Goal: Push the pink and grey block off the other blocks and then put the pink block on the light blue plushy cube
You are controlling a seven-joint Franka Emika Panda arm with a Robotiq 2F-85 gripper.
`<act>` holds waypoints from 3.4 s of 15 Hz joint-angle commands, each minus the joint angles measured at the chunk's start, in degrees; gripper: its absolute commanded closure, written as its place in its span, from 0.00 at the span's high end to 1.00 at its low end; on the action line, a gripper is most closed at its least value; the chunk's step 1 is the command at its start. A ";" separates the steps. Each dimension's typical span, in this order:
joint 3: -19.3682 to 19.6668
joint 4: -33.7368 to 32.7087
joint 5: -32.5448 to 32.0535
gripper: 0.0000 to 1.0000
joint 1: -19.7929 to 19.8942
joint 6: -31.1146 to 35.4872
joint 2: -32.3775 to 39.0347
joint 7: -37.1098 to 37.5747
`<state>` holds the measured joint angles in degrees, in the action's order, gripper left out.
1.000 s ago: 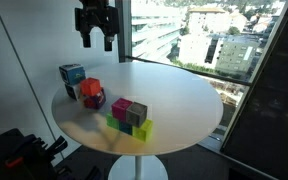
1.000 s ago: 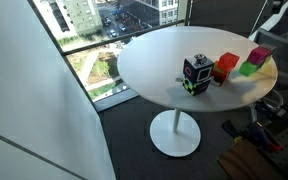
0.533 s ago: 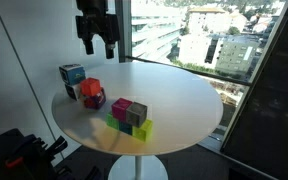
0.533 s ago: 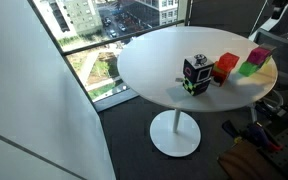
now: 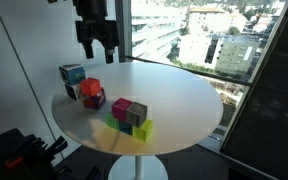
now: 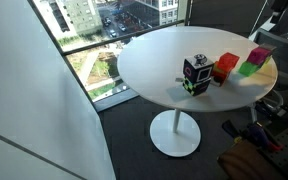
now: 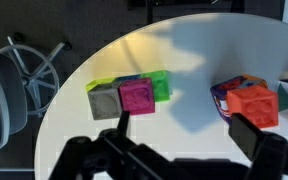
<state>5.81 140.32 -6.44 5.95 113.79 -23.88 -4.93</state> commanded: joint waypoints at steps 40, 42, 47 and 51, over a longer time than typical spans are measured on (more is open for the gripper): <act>1.71 14.90 -0.13 1.00 3.48 19.29 4.06 3.14; 1.81 14.78 -0.09 1.00 3.52 20.41 5.41 3.18; 1.93 14.53 -0.24 1.00 3.55 22.81 8.40 3.26; 2.08 14.25 -0.15 1.00 3.49 24.20 10.56 3.16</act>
<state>7.66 155.06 -6.44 9.07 136.63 -14.83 -2.02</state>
